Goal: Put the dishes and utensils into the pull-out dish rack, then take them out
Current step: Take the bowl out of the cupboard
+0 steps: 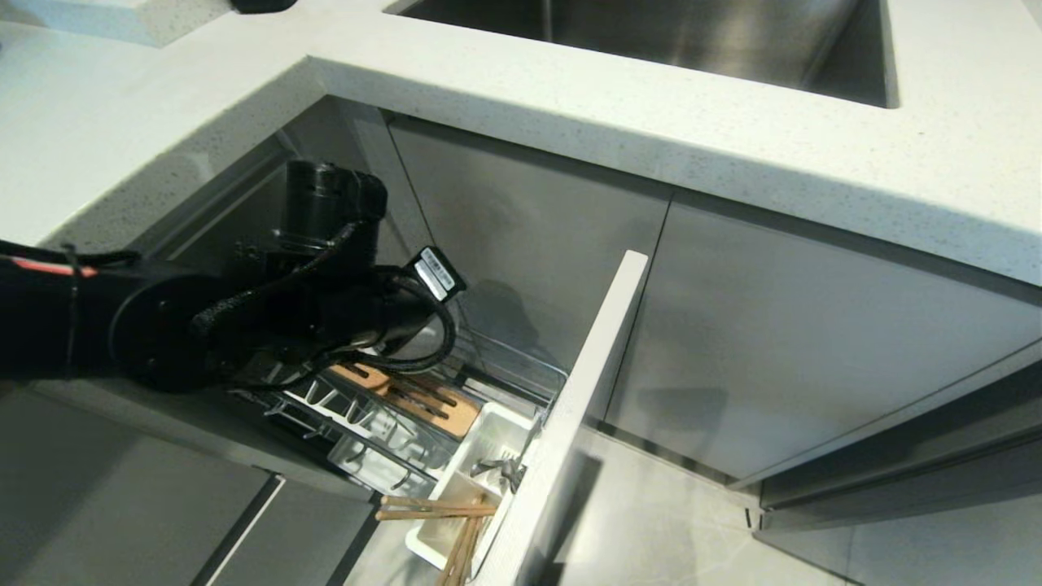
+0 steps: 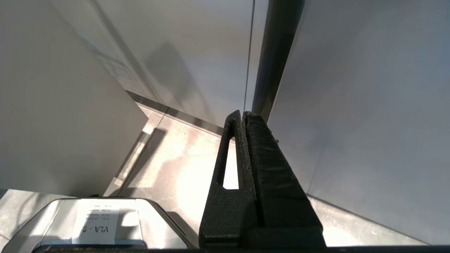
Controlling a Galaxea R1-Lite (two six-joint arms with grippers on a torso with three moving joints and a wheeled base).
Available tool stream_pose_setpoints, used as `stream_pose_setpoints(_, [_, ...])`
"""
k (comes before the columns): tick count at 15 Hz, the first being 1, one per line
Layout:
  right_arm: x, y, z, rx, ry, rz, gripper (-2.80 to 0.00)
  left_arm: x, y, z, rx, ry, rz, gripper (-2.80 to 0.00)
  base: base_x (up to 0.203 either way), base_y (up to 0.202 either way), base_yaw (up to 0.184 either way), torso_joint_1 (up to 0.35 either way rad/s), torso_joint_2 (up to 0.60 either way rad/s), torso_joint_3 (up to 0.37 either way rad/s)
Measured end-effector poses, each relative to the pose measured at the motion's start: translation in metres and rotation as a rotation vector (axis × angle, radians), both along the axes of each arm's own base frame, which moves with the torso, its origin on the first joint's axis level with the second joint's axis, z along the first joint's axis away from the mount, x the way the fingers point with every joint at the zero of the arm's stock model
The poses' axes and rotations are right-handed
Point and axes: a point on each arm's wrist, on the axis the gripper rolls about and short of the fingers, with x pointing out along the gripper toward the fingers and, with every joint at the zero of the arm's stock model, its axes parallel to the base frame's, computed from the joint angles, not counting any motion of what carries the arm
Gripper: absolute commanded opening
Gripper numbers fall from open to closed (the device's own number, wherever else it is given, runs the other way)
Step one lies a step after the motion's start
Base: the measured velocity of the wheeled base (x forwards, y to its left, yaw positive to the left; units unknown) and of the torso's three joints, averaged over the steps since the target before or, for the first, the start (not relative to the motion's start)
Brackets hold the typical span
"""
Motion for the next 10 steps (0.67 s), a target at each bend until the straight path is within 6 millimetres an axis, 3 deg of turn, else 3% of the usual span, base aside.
stream_pose_setpoints(6, [0.000, 0.000, 0.000, 0.000, 0.000, 0.000, -2.80, -0.047, 0.022, 0.052, -0.103, -0.132, -0.071, -2.80, 0.000, 0.000, 0.000, 0.000, 0.00, 0.000])
stream_pose_setpoints(10, [0.000, 0.000, 0.000, 0.000, 0.000, 0.000, -2.80, -0.098, 0.041, 0.089, -0.149, -0.245, -0.139, -2.80, 0.000, 0.000, 0.000, 0.000, 0.00, 0.000])
